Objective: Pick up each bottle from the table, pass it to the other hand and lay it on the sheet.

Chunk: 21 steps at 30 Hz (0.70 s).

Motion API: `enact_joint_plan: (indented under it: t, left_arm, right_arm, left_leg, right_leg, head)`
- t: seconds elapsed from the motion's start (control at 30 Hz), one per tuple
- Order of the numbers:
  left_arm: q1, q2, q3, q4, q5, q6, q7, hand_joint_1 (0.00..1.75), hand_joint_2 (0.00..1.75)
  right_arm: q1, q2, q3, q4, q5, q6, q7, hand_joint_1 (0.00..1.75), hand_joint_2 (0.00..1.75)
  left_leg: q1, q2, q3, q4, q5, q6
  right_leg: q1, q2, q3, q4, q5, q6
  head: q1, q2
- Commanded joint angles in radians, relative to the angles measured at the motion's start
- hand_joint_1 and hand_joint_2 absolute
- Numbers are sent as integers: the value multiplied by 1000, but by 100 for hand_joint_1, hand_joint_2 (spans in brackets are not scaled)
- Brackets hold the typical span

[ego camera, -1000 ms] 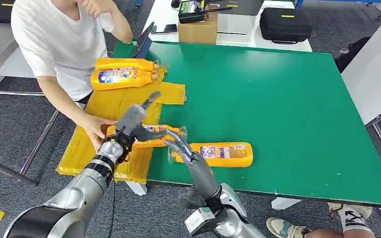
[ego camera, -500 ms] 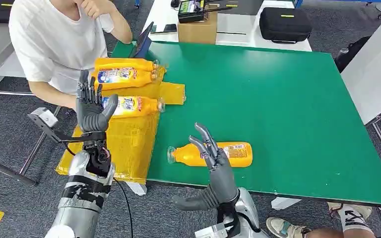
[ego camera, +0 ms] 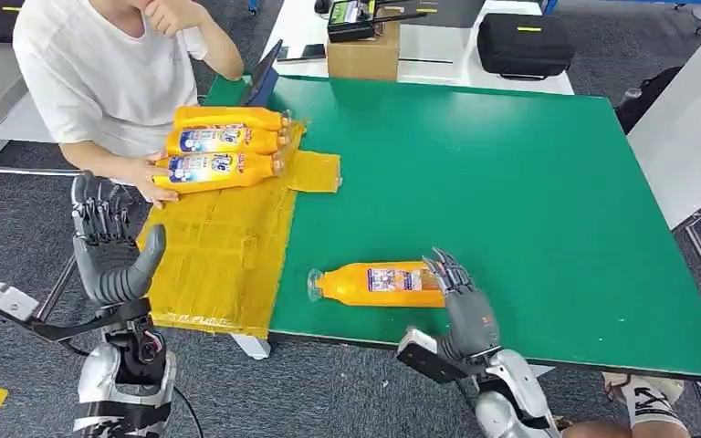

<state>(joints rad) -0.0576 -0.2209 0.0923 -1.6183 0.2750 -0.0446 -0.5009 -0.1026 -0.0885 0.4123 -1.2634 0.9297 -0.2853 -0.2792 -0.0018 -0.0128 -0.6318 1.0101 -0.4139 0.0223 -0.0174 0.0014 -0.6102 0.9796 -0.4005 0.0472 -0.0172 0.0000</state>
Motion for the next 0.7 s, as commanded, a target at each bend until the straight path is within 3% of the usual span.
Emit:
enact_joint_plan:
  t: [0.03,0.13,0.37,0.7]
  left_arm:
    - [26,25,-21,-39,-40,0,-16,0,175]
    - [7,28,-35,-8,-56,-9,-8,0,175]
    - [-28,29,-67,36,-68,-19,-6,0,175]
    - [-45,33,-92,62,-79,-17,-6,0,175]
  right_arm:
    - [-63,-37,-52,139,115,3,49,0,175]
    - [-143,-26,-20,222,186,-3,77,0,175]
    - [-277,11,26,355,155,52,49,0,175]
    - [-300,40,70,413,129,66,18,0,175]
  left_leg:
    - [1,2,6,0,-3,-1]
    - [1,3,5,-1,-2,-1]
    - [1,3,4,-1,0,-1]
    - [1,2,6,-1,-1,-1]
  right_leg:
    - [1,1,6,-1,-2,-2]
    - [1,2,5,-1,-1,-2]
    - [1,2,3,0,0,-1]
    - [1,1,5,-1,-1,-2]
  head:
    - [0,0]
    - [0,0]
    - [0,0]
    - [0,0]
